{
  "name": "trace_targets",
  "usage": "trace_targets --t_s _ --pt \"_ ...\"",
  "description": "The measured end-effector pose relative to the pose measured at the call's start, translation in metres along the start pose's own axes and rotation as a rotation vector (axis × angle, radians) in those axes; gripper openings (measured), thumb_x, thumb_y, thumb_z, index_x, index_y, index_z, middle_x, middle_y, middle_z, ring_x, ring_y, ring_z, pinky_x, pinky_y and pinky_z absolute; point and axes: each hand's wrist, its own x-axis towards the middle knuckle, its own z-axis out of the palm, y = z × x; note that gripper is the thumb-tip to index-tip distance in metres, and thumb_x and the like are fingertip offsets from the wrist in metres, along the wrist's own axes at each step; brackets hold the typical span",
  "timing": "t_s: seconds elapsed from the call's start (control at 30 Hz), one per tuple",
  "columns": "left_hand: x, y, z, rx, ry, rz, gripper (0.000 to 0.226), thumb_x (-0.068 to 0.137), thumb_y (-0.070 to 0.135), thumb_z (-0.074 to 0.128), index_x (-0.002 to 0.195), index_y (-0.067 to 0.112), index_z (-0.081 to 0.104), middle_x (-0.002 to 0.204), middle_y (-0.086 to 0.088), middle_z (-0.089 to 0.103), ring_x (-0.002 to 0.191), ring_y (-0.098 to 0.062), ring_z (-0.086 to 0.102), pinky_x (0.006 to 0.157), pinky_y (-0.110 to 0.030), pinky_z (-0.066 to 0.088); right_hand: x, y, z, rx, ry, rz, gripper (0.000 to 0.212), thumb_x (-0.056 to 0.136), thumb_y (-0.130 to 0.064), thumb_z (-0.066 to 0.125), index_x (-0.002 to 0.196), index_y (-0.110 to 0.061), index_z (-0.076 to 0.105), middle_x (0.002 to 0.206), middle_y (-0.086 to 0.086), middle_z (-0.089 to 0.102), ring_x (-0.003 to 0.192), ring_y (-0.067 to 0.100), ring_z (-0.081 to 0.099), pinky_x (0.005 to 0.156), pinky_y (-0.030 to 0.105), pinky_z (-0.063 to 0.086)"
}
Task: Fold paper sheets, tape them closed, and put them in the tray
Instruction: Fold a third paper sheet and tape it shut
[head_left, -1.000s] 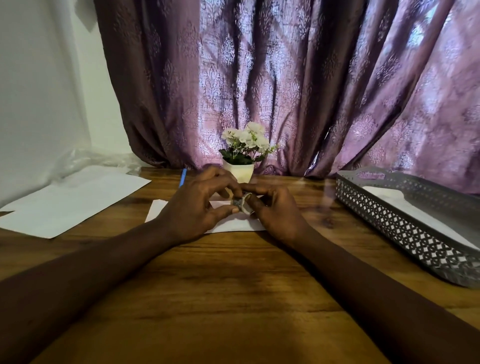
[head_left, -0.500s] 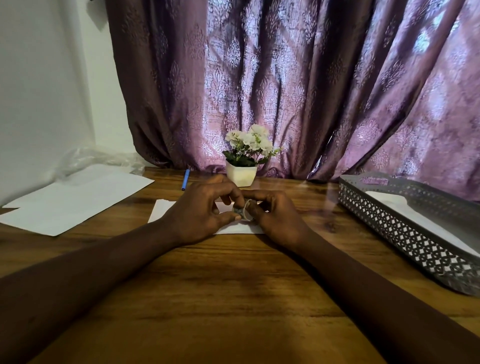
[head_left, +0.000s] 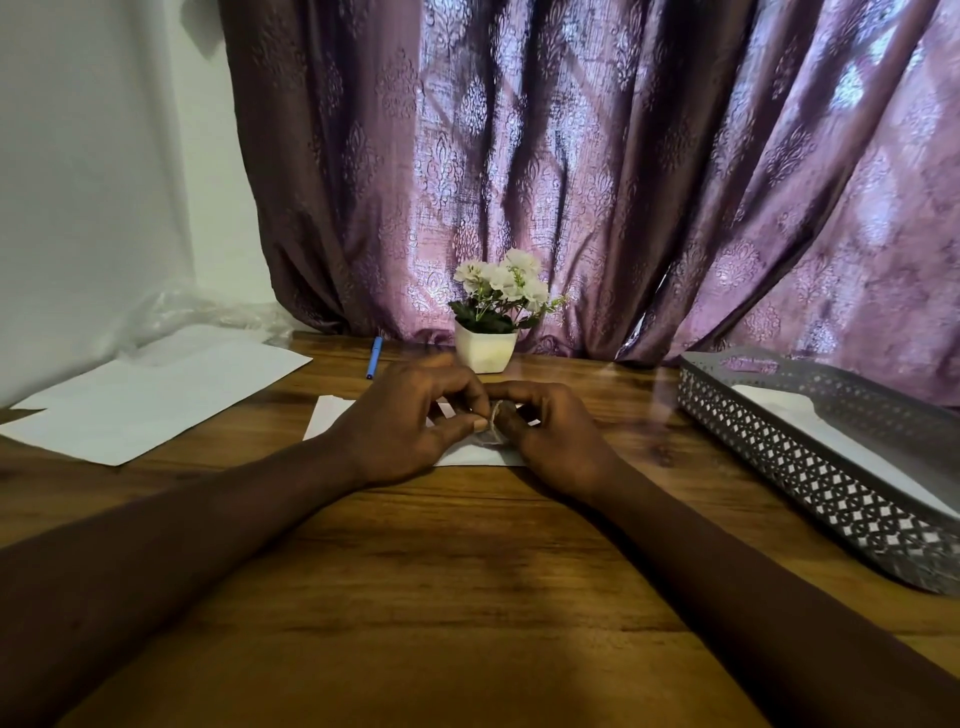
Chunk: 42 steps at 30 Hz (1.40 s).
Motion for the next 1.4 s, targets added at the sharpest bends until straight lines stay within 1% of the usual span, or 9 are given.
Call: trace_targets --t_s 0.33,0.53,0.67,0.83,0.93,1.1,1.2,1.27,1.4 --pt "0.002 0.004 -0.004 0.000 0.077 0.042 0.009 0.090 0.013 0.074 0.096 0.018 0.070 0.093 0.010 0.071 0.086 -0.013 0.068 0.071 -0.040 0.058 0.001 0.002 -0.001 0.049 -0.037 0.100 0.024 0.103 -0.013 0.056 0.113 -0.020 0.078 0.104 -0.008 0.078 0.097 0.005 0.072 0.081 0.024 0.053" --pt "0.004 0.006 -0.005 -0.022 0.165 0.019 0.016 0.087 0.008 0.077 0.101 0.016 0.072 0.092 0.009 0.072 0.083 -0.012 0.068 0.069 -0.022 0.055 0.005 0.007 0.000 0.075 -0.022 0.197 0.024 0.102 -0.019 0.058 0.113 -0.018 0.078 0.104 -0.007 0.079 0.099 0.011 0.072 0.092 0.037 0.055" --pt "0.005 0.002 -0.005 -0.052 0.199 -0.022 0.019 0.089 0.006 0.074 0.106 0.015 0.074 0.096 0.007 0.074 0.086 -0.013 0.071 0.072 -0.025 0.058 0.007 0.012 0.002 0.150 0.014 0.309 0.023 0.099 -0.015 0.059 0.102 -0.021 0.081 0.100 -0.007 0.080 0.099 0.015 0.073 0.094 0.040 0.056" --pt "0.004 -0.012 -0.005 -0.382 0.221 -0.398 0.021 0.089 -0.004 0.069 0.092 0.016 0.075 0.089 -0.007 0.077 0.069 -0.017 0.066 0.055 -0.025 0.054 0.006 0.005 -0.003 0.328 0.078 0.360 0.027 0.099 0.005 0.052 0.114 -0.002 0.073 0.098 0.014 0.077 0.079 0.020 0.072 0.067 0.027 0.056" --pt "0.005 -0.019 -0.005 -0.572 0.181 -0.663 0.013 0.090 -0.005 0.066 0.094 0.005 0.073 0.090 -0.024 0.074 0.061 -0.017 0.059 0.046 -0.026 0.049 0.006 -0.004 -0.009 0.402 0.209 0.370 0.018 0.095 0.011 0.056 0.105 -0.002 0.064 0.090 0.022 0.073 0.065 0.026 0.070 0.054 0.031 0.057" --pt "0.009 -0.024 -0.011 -0.720 0.262 -0.769 0.014 0.093 -0.001 0.063 0.098 0.007 0.073 0.089 -0.018 0.073 0.060 -0.016 0.060 0.047 -0.028 0.052 0.051 -0.006 -0.008 0.230 0.200 0.442 0.016 0.093 0.005 0.064 0.098 -0.007 0.075 0.090 0.017 0.075 0.065 0.024 0.070 0.070 0.039 0.061" --pt "0.009 -0.027 -0.012 -0.765 0.316 -0.794 0.015 0.095 0.001 0.061 0.101 0.008 0.072 0.088 -0.017 0.069 0.059 -0.016 0.060 0.050 -0.029 0.054 0.089 -0.002 0.011 0.087 0.207 0.470 0.020 0.084 0.002 0.070 0.076 -0.015 0.077 0.086 0.017 0.077 0.074 0.031 0.076 0.077 0.052 0.064" --pt "0.010 -0.028 -0.010 -0.773 0.323 -0.791 0.015 0.095 0.001 0.061 0.099 0.010 0.072 0.086 -0.015 0.069 0.056 -0.015 0.061 0.050 -0.029 0.054 0.109 -0.003 0.024 -0.171 0.168 0.408 0.009 0.079 -0.007 0.073 0.080 -0.011 0.081 0.088 0.012 0.079 0.079 0.026 0.075 0.069 0.041 0.063" --pt "0.010 -0.029 -0.010 -0.773 0.285 -0.761 0.012 0.094 0.004 0.066 0.100 0.012 0.073 0.081 -0.012 0.072 0.058 -0.014 0.064 0.054 -0.031 0.056 0.122 -0.005 0.050 -0.457 0.024 0.263 0.013 0.086 -0.020 0.075 0.095 -0.015 0.082 0.085 0.001 0.075 0.069 0.014 0.066 0.050 0.019 0.035"
